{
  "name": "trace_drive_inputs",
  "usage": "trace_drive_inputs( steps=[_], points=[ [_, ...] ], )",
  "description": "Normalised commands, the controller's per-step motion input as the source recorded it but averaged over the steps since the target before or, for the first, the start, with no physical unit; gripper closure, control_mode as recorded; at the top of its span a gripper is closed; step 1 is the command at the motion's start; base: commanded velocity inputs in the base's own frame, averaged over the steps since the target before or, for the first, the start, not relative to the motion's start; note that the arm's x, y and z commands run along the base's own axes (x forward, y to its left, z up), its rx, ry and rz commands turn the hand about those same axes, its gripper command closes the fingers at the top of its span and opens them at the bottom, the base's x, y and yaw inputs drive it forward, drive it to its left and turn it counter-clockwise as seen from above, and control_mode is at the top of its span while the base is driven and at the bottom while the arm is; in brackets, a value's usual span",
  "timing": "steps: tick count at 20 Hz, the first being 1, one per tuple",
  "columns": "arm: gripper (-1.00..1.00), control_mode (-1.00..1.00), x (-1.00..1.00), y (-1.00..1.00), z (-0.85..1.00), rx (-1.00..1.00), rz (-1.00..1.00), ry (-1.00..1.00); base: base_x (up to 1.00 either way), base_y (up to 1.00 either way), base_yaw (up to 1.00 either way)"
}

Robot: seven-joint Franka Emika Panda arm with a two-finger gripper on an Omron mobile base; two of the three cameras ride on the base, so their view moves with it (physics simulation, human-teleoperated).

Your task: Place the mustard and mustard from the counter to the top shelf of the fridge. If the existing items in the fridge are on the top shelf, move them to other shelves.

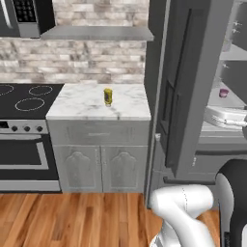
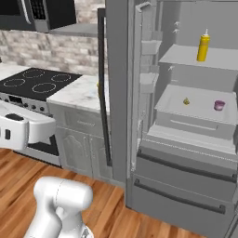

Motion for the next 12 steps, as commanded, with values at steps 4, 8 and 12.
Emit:
trace_drive_inputs(
  steps=[4,8,12],
  points=[
    [-1.00,1.00,0.00,0.00,0.00,0.00,0.00,0.00,0.86,0.93,0.07],
    [-1.00,1.00,0.00,0.00,0.00,0.00,0.00,0.00,0.90,0.99,0.07],
    [-1.00,1.00,0.00,0.00,0.00,0.00,0.00,0.00,0.72,0.99,0.19]
  ],
)
